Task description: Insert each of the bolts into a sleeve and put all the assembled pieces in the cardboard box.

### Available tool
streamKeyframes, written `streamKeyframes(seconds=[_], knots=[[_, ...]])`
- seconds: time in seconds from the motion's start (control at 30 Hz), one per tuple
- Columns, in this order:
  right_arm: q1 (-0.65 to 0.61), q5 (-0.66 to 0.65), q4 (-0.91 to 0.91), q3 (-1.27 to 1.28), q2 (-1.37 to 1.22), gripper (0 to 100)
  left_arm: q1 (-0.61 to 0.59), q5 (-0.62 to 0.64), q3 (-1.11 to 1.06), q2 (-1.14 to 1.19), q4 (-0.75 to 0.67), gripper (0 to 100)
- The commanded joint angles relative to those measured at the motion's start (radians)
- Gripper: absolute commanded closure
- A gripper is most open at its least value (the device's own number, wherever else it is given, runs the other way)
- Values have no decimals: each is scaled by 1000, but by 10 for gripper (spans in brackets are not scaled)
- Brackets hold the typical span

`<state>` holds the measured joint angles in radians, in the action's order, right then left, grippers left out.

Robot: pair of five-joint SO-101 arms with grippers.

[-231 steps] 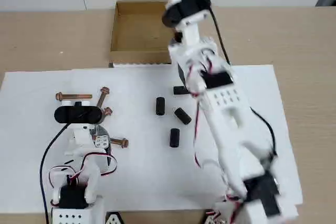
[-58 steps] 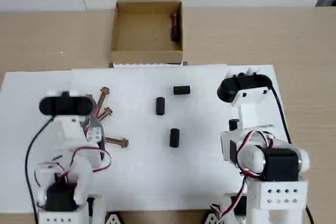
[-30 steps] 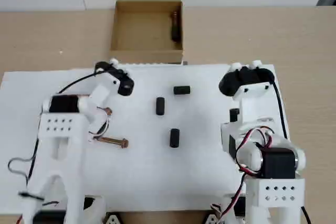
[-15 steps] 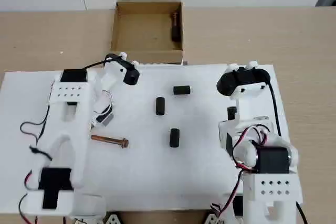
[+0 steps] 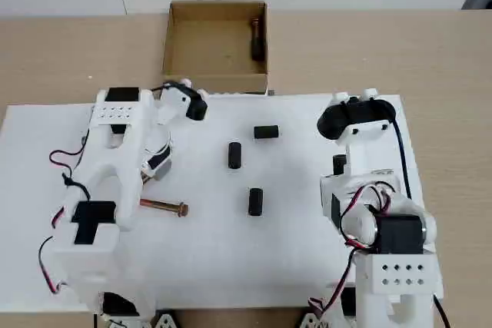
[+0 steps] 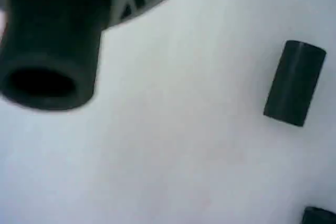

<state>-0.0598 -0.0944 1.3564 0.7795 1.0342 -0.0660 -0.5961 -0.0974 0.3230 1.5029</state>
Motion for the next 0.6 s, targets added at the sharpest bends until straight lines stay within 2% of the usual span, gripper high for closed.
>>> streamKeyframes(seconds=[0.0, 0.17, 0.3, 0.57], knots=[[2, 2, -21, -6, 8, 994, -21, -15, 28, 17, -38, 924], [2, 2, -21, -6, 10, 994, -63, -49, 27, 52, -66, 930], [2, 2, -21, -6, 12, 994, -77, -69, 25, 51, -63, 997], [2, 2, -28, -12, 16, 993, -60, -64, 28, -18, -31, 994]])
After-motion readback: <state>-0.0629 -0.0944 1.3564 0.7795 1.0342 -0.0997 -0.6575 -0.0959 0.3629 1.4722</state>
